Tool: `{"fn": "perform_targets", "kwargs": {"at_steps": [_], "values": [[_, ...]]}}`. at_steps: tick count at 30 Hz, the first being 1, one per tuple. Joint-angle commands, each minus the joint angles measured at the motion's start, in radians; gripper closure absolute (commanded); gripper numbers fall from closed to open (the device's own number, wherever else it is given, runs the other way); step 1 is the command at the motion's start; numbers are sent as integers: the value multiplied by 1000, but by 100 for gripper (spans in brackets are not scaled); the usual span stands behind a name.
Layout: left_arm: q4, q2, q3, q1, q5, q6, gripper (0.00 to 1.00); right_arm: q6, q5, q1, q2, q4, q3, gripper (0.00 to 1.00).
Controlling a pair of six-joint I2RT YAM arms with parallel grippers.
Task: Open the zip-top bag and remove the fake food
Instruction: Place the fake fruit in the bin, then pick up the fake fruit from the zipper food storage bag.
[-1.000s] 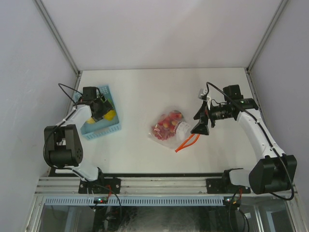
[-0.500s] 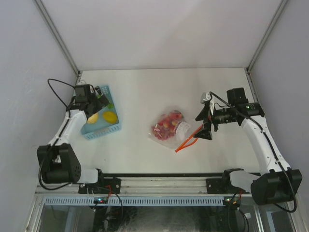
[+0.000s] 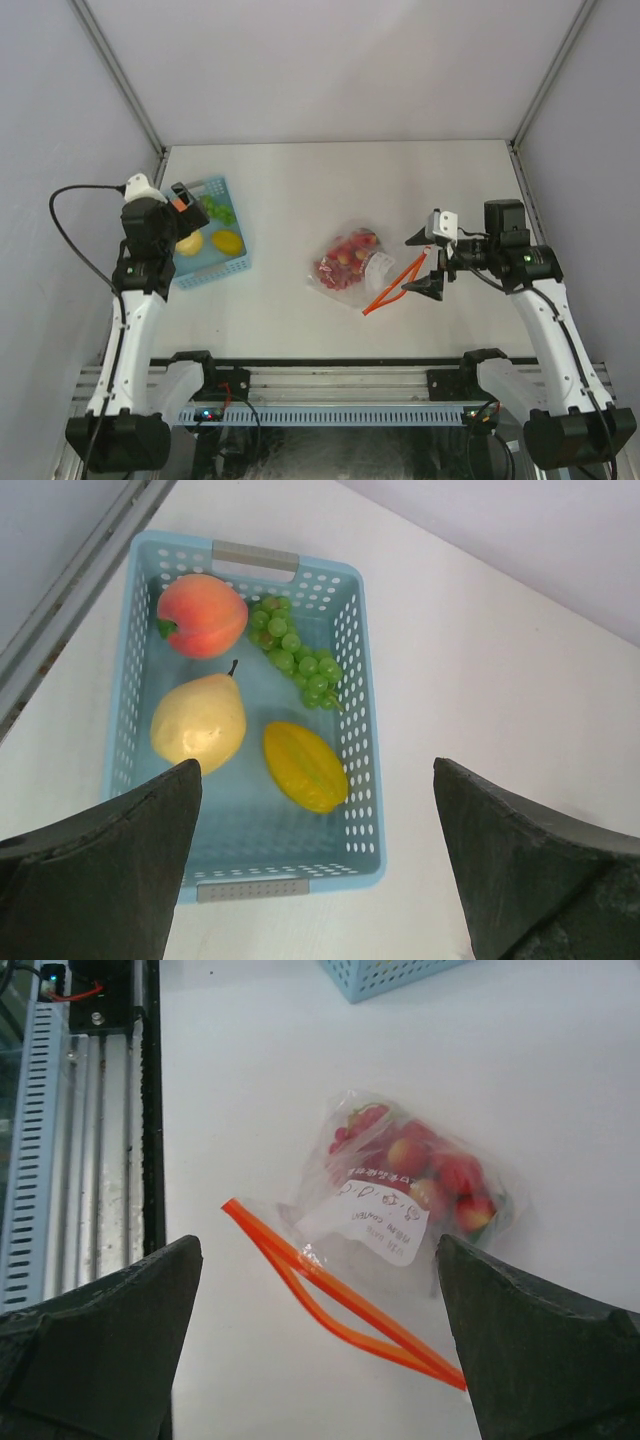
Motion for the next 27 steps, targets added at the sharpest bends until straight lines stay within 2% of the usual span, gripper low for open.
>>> {"fn": "perform_targets", "kwargs": {"at_steps": [1,6,13,18,22,27], "values": [[67,-119,-81,7,6,29,0,50,-56,-5,-64,216,-61,0],[107,-200,-146,7,138,-22,0,13,-86,-2,-74,202,-73,0],[250,-269,-255,6,250,-121,0,-160,-82,-2,-86,107,-113,4],[390,-308,-353,6,331,-224,2,-307,-50,-2,-93,45,-155,12],[470,-298,-391,7,429,-294,8,-393,-18,-2,-113,30,-192,19],[478,-282,-402,-31,477,-323,13,-463,15,-2,-150,49,-248,30]]}}
